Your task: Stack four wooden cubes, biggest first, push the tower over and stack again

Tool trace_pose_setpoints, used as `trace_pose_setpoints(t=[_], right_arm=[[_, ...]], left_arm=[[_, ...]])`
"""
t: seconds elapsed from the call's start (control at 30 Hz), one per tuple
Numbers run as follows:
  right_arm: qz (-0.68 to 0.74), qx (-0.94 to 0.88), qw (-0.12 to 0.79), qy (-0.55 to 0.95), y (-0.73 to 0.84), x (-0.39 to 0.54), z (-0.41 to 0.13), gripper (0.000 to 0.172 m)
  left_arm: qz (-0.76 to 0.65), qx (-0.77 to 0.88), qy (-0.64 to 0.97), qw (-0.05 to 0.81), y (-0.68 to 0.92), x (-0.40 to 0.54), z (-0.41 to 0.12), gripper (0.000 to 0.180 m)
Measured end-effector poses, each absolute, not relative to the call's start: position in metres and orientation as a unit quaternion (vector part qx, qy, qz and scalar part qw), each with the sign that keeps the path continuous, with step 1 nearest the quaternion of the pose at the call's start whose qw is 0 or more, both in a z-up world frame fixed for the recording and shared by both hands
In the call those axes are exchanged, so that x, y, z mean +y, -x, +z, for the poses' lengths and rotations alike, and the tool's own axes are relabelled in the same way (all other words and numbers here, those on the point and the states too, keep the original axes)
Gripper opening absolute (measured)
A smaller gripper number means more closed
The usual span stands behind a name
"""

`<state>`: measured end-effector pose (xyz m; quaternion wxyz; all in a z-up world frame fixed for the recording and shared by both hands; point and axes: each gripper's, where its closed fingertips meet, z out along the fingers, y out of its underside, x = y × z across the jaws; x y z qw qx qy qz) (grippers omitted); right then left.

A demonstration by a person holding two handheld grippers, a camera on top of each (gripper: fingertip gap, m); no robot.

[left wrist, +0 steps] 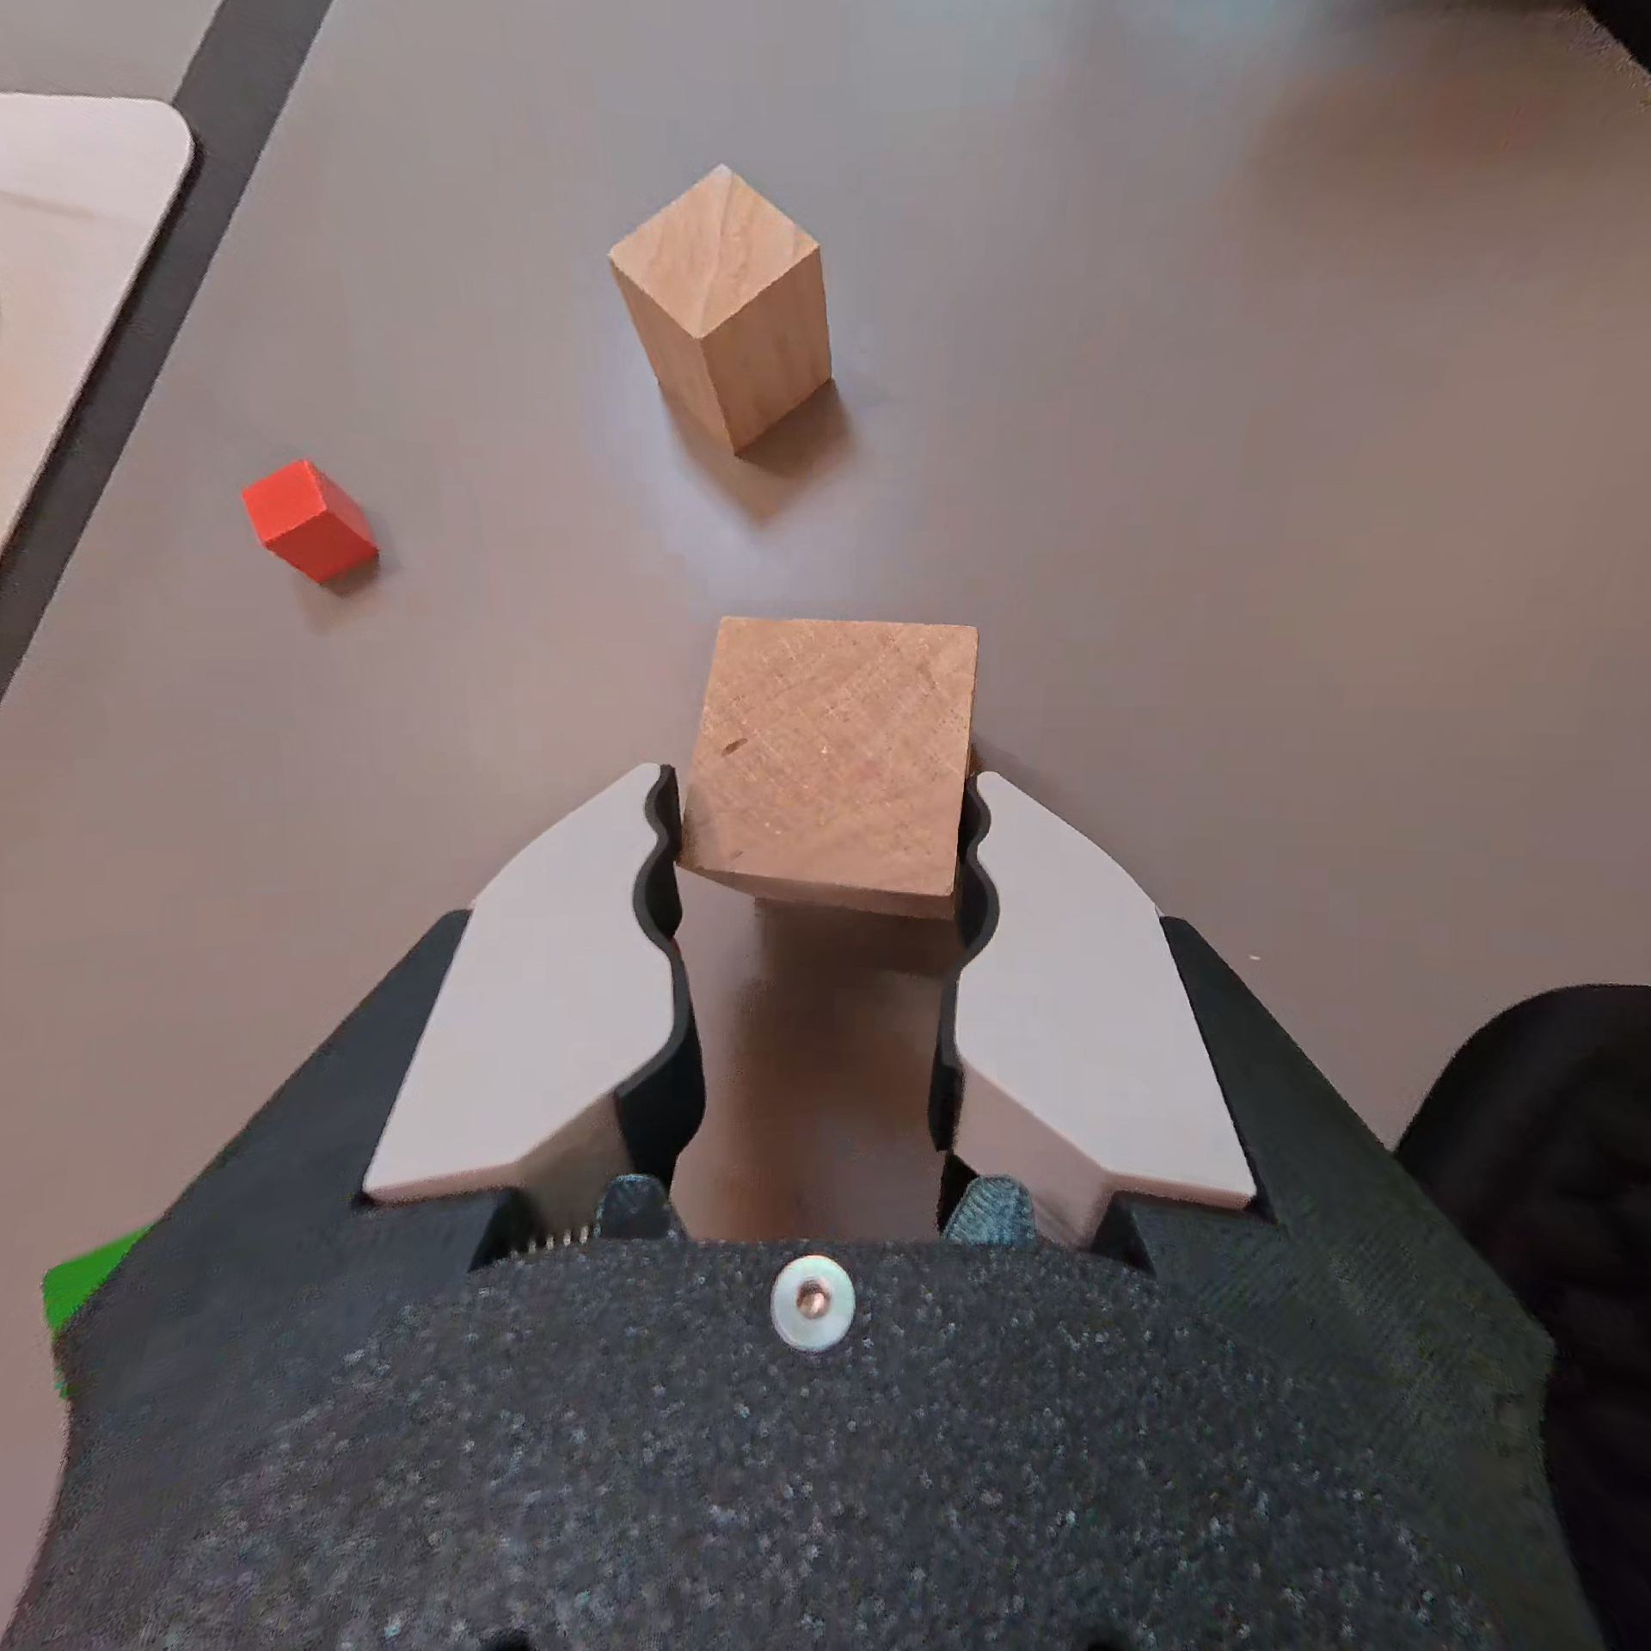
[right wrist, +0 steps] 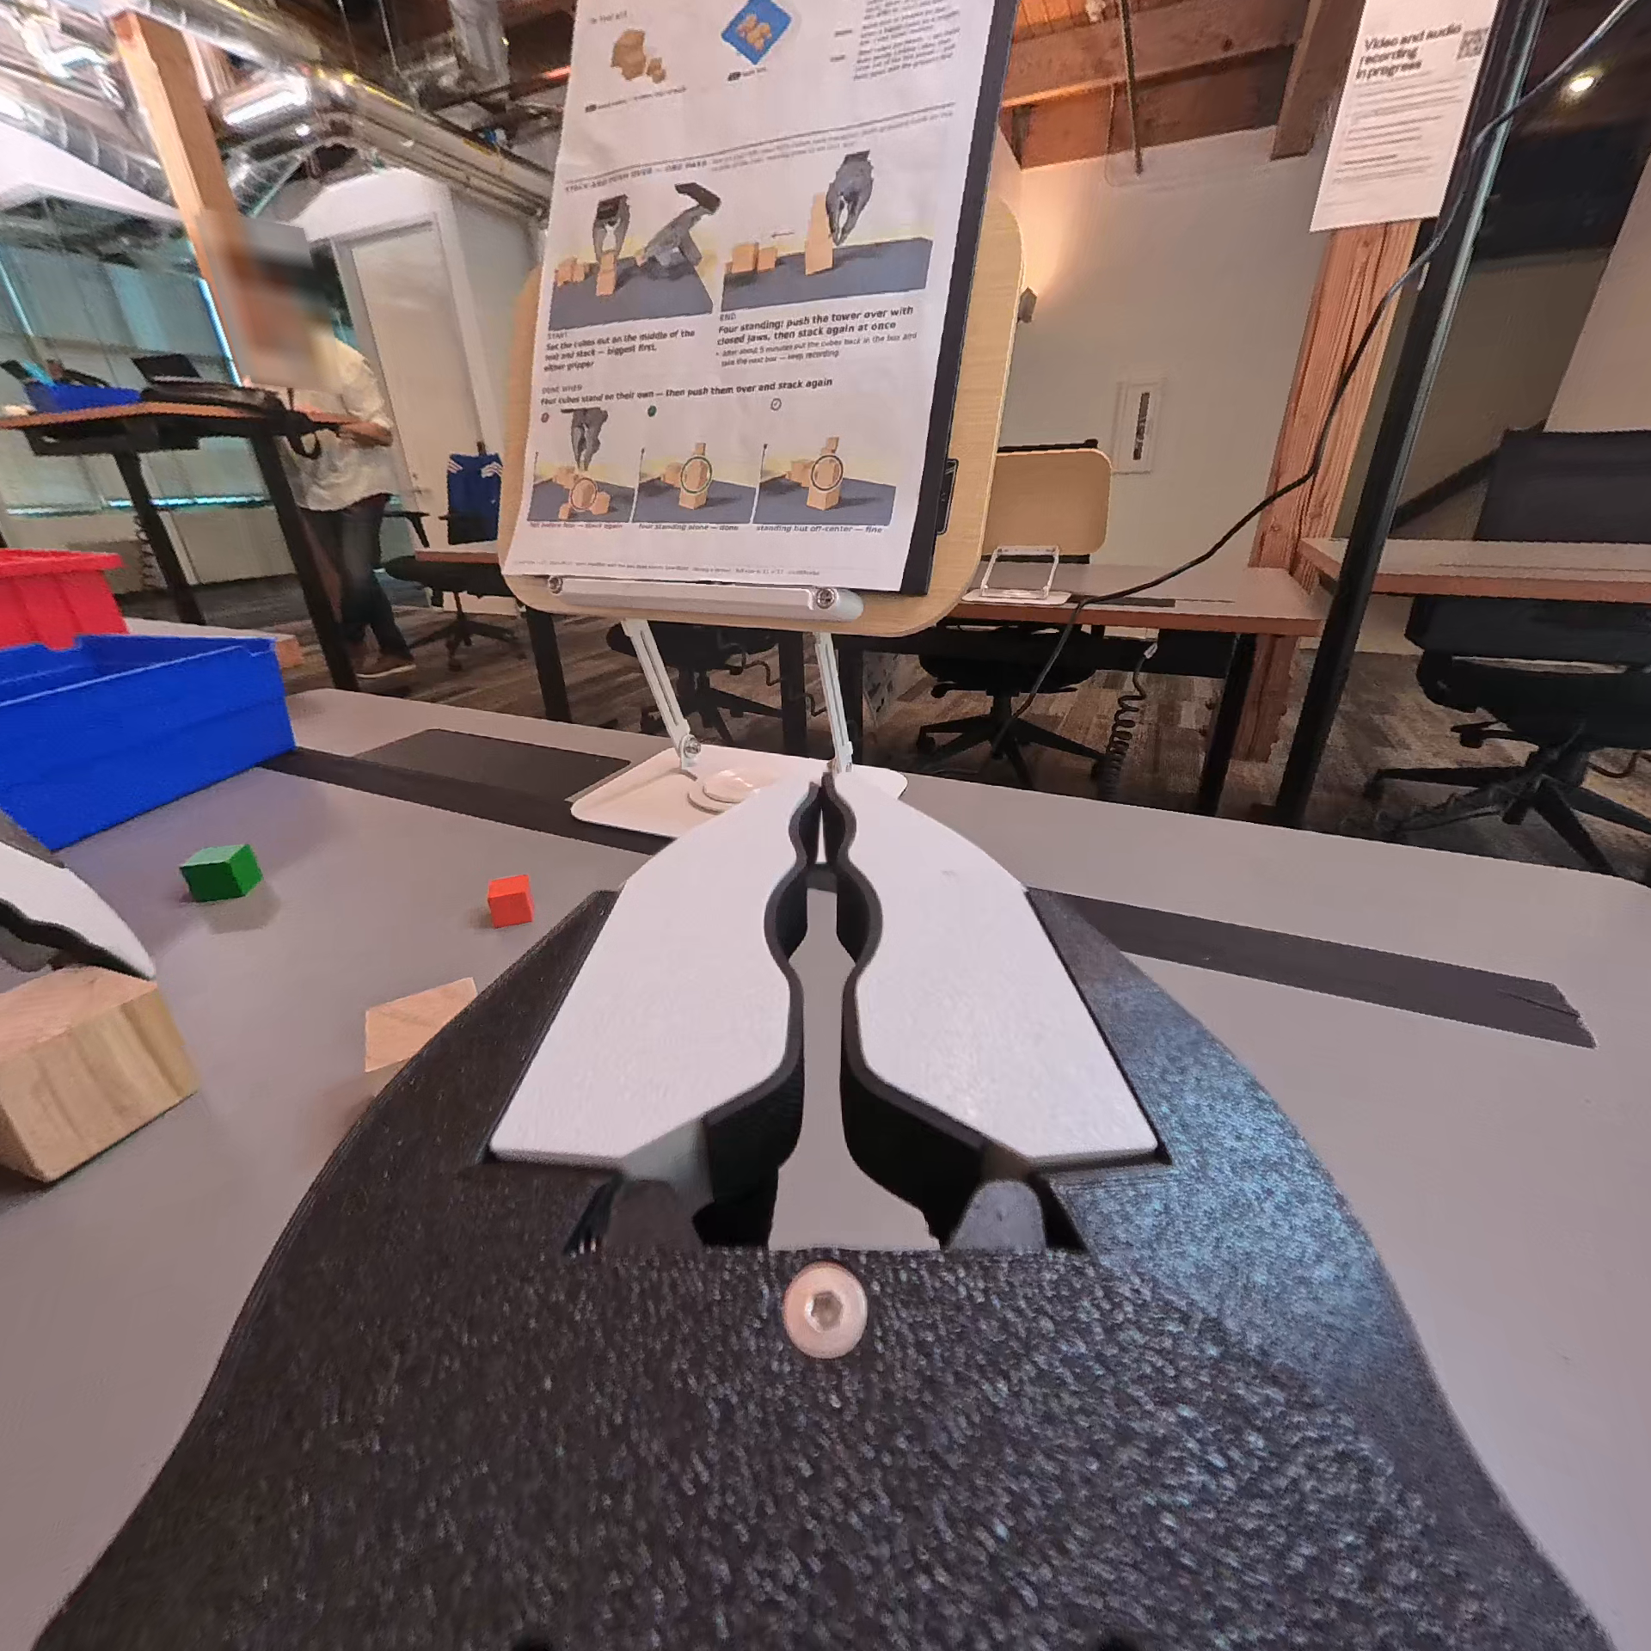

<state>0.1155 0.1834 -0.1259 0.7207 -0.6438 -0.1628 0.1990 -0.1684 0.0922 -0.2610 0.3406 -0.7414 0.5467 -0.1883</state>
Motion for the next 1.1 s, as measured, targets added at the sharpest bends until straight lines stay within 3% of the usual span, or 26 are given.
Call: trace_pose_setpoints(t=[0.47, 0.53, 0.67, 0.77, 1.1], right_arm=[[0.209, -0.171, 0.709, 0.651, -0.110, 0.185, -0.132, 0.000], [0.211, -0.172, 0.708, 0.652, -0.109, 0.185, -0.133, 0.000], [0.213, -0.172, 0.708, 0.650, -0.109, 0.184, -0.131, 0.000], [0.217, -0.173, 0.706, 0.651, -0.107, 0.185, -0.132, 0.000], [0.224, -0.187, 0.700, 0.652, -0.101, 0.182, -0.132, 0.000]], left_arm=[[-0.178, 0.594, 0.696, 0.362, 0.143, 0.117, -0.262, 0.060], [-0.174, 0.588, 0.698, 0.370, 0.140, 0.122, -0.260, 0.070], [-0.226, 0.556, 0.697, 0.393, 0.133, 0.120, -0.231, 0.080], [-0.236, 0.542, 0.699, 0.402, 0.122, 0.121, -0.208, 0.070], [-0.136, 0.708, 0.652, 0.235, 0.061, 0.140, -0.228, 0.065]])
